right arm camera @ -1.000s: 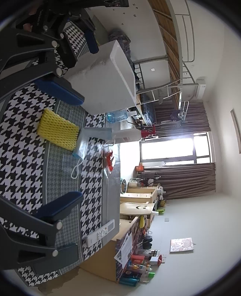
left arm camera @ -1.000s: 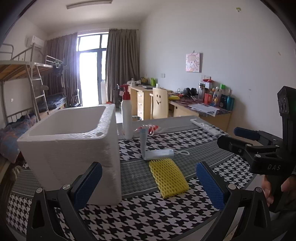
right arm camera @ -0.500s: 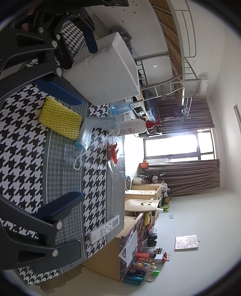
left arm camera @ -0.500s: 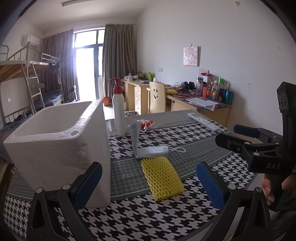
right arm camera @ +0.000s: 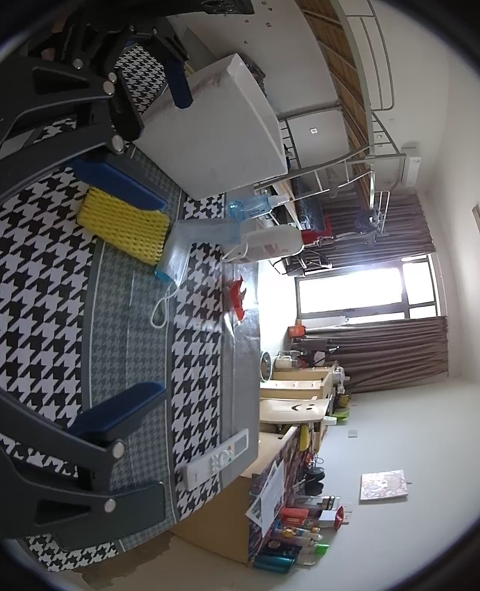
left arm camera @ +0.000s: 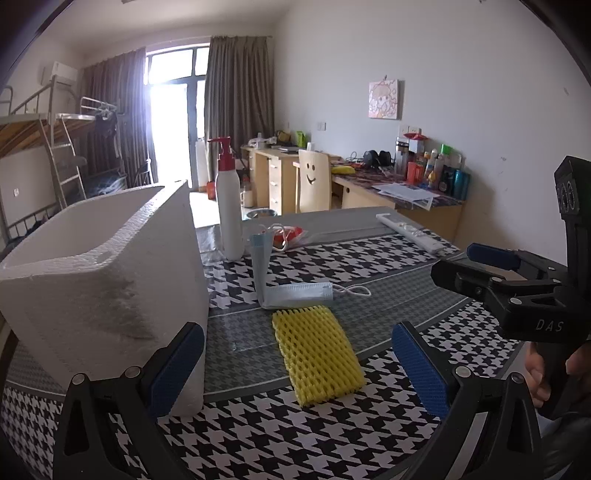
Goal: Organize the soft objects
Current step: 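Move both grippers toward the yellow mesh sponge and blue face mask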
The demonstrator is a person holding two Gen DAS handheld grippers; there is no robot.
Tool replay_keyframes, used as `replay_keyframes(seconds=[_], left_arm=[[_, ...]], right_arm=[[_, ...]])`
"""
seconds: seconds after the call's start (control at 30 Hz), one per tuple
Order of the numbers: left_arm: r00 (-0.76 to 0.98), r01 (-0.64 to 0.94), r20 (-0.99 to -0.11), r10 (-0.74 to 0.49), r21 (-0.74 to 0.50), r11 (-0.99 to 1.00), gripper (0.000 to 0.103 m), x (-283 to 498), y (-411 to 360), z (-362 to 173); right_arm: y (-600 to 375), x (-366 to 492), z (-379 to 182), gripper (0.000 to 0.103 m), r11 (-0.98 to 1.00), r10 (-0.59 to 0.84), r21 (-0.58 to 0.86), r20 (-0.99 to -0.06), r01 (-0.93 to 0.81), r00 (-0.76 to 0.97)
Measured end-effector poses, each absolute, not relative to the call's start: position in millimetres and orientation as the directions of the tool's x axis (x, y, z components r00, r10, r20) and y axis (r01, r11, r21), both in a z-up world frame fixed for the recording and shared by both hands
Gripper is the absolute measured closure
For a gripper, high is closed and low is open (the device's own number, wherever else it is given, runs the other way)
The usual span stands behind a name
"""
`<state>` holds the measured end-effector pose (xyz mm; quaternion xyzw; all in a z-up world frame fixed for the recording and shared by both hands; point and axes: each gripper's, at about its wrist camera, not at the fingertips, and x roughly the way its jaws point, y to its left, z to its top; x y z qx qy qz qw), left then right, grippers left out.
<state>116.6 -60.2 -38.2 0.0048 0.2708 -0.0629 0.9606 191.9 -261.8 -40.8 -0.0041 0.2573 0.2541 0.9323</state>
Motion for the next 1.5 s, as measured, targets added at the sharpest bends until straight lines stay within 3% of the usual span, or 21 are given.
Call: replay_keyframes(seconds=[1.5], left_arm=[[0.747, 0.051, -0.662, -0.064, -0.039, 0.998, 0.002, 163.3, -71.2, -89.1]], right_arm=[[-240.6, 253.2, -65.3, 0.007, 0.819, 0.502, 0.108, -0.612, -0.564, 0.611]])
